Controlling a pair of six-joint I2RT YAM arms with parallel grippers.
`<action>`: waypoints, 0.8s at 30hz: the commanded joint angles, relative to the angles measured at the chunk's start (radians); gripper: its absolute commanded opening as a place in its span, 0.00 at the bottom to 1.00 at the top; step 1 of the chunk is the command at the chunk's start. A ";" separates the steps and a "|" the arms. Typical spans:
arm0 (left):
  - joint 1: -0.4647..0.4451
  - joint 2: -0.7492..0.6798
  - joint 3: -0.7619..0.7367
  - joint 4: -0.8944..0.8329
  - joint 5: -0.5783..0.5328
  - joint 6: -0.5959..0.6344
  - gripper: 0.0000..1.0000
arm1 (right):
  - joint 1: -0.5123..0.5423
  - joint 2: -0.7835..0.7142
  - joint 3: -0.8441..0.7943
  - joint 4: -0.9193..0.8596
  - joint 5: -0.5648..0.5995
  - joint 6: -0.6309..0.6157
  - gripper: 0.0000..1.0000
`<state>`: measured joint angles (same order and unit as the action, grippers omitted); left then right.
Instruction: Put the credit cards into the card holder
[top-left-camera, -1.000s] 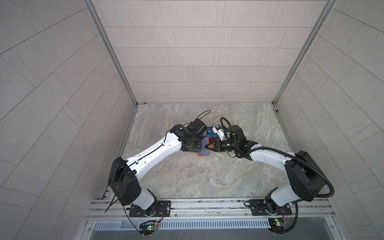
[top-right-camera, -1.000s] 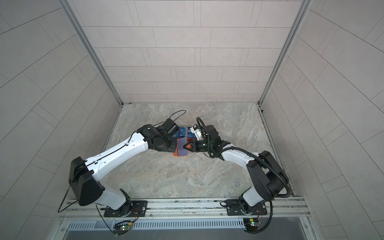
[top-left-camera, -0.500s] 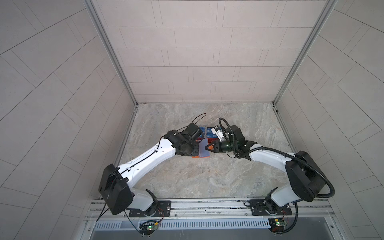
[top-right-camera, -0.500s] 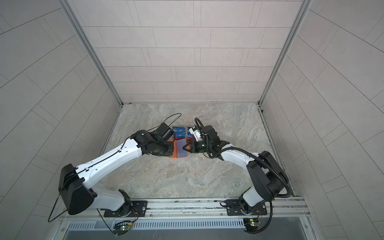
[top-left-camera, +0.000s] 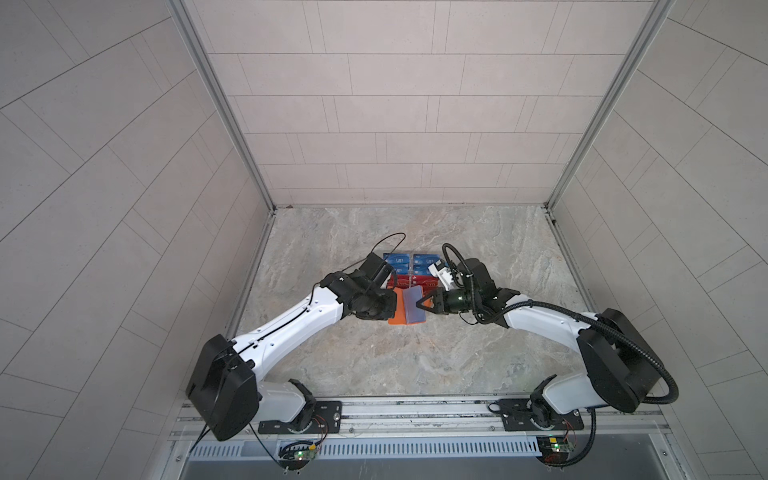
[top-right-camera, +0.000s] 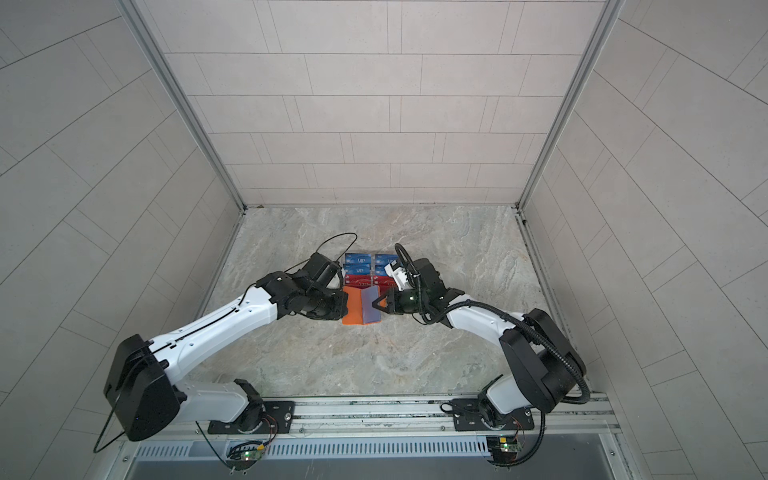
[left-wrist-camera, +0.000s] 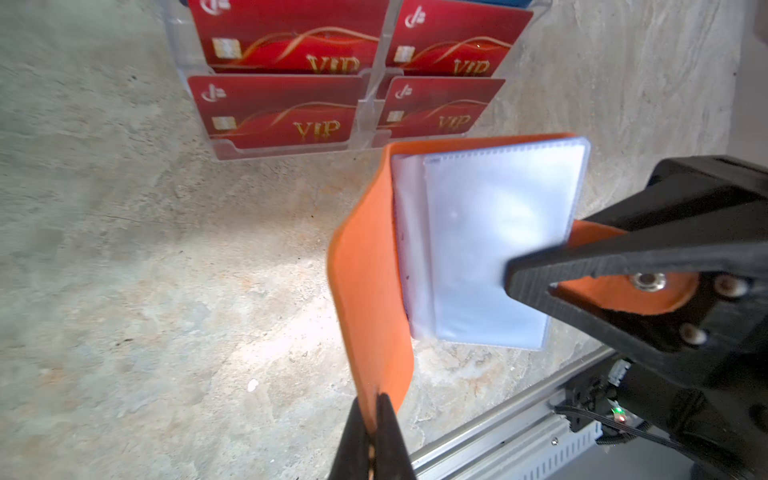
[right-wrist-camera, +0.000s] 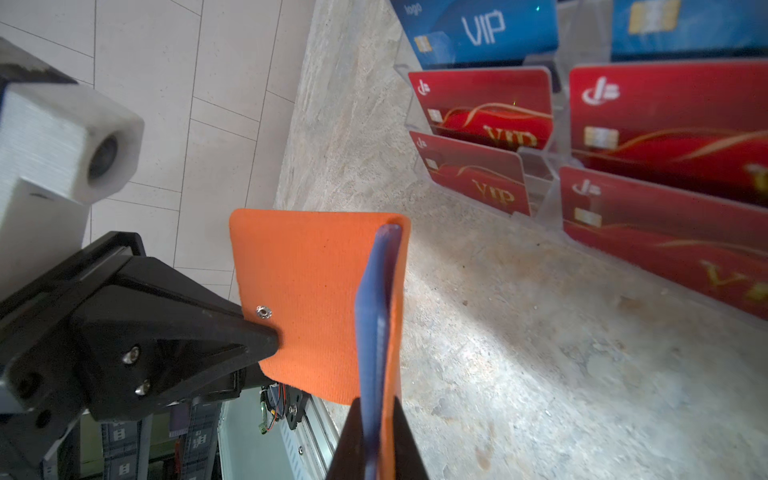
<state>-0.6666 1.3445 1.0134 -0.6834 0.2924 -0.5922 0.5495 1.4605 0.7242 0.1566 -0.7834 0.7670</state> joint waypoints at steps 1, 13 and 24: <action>0.027 -0.023 -0.042 0.082 0.116 0.027 0.00 | -0.009 0.001 -0.011 -0.040 -0.011 -0.022 0.00; 0.032 0.038 -0.126 0.173 0.249 -0.001 0.00 | -0.024 -0.061 -0.002 -0.325 0.079 -0.165 0.52; 0.032 0.116 -0.185 0.260 0.375 0.019 0.00 | 0.061 -0.161 0.025 -0.363 0.193 -0.147 0.34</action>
<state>-0.6395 1.4498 0.8288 -0.4553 0.6041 -0.6003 0.5789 1.2942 0.7273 -0.1856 -0.6357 0.6300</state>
